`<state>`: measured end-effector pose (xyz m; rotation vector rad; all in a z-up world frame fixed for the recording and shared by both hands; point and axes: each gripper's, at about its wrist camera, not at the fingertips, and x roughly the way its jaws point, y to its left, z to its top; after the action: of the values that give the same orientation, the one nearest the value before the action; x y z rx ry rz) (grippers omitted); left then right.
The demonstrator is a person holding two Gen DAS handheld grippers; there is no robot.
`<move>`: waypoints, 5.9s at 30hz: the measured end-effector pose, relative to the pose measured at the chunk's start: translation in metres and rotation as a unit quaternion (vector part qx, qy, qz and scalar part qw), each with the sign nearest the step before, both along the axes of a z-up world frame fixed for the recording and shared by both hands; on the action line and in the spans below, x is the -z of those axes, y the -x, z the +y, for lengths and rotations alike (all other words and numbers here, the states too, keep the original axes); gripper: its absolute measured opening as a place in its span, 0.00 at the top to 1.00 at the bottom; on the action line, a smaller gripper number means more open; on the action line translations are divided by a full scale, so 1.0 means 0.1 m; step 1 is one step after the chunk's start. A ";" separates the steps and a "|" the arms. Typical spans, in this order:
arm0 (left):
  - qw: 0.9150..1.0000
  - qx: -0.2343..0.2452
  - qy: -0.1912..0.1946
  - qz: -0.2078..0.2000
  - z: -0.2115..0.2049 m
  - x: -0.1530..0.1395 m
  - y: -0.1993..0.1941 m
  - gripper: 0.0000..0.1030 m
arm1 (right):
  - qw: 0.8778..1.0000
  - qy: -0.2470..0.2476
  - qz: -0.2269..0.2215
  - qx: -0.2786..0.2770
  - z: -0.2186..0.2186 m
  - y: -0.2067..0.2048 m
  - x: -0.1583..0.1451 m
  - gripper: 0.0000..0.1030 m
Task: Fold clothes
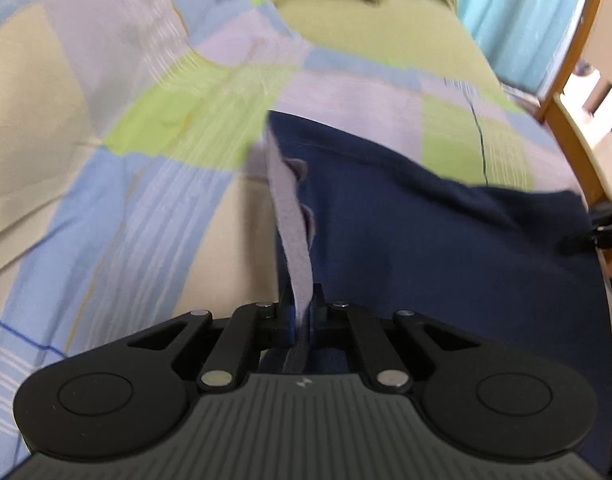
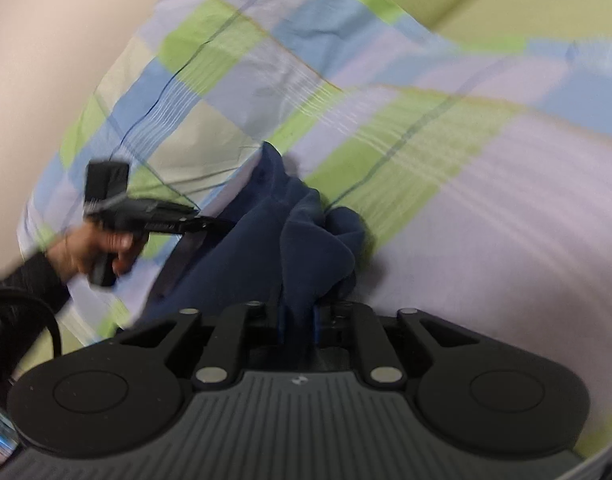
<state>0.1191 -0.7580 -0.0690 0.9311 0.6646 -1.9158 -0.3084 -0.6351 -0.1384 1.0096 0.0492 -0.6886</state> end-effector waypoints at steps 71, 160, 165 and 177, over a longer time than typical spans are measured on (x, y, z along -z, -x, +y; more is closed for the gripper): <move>0.954 -0.297 0.034 -0.015 3.37 0.07 -0.57 0.95 | 0.976 0.046 0.000 -0.211 1.18 -0.75 -0.38 0.92; 0.971 -0.037 0.204 -0.115 4.16 -0.11 1.35 0.48 | 0.973 0.034 0.009 -0.226 2.41 -0.36 -0.64 0.37; 0.981 0.014 0.172 -0.089 3.57 -0.11 1.48 0.48 | 0.965 0.016 -0.056 -0.257 2.25 -0.44 -0.33 0.27; 0.989 0.017 0.101 -0.105 3.02 0.18 1.59 0.43 | 0.921 -0.059 -0.132 -0.362 2.27 -0.73 -0.07 0.11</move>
<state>-0.0394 -0.4564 -0.0874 1.0024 0.3271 -1.8438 -0.2351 -0.4082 -0.1315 1.0941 0.2193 0.1313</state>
